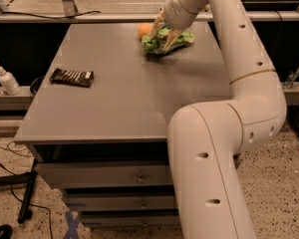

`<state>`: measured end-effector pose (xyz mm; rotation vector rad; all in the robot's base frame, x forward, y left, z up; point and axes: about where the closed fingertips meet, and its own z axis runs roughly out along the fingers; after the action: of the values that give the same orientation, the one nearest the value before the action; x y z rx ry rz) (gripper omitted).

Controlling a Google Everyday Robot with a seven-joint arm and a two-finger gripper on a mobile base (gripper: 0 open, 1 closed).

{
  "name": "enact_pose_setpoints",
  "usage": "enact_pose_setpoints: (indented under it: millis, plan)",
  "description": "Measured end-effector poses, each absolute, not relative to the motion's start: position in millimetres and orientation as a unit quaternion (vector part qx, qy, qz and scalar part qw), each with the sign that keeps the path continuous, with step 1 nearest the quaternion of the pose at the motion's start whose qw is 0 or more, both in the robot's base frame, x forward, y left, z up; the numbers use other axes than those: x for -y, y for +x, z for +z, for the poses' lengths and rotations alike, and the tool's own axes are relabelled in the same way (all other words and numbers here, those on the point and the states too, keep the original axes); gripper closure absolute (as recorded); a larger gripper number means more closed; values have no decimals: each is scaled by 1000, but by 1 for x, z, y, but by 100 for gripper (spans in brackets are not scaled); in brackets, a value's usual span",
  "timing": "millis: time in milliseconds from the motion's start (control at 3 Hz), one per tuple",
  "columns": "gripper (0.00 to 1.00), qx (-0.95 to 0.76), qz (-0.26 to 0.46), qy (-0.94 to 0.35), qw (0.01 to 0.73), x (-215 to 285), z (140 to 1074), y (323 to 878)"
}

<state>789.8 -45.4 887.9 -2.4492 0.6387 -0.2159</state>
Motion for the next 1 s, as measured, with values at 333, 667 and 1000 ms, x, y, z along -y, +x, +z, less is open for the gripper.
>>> enact_pose_setpoints:
  millis: [333, 667, 1000]
  plan:
    - [15, -242, -79, -921, 296, 42, 889, 789]
    - [0, -247, -80, -919, 295, 45, 890, 789]
    - [0, -254, -83, -918, 294, 52, 892, 788]
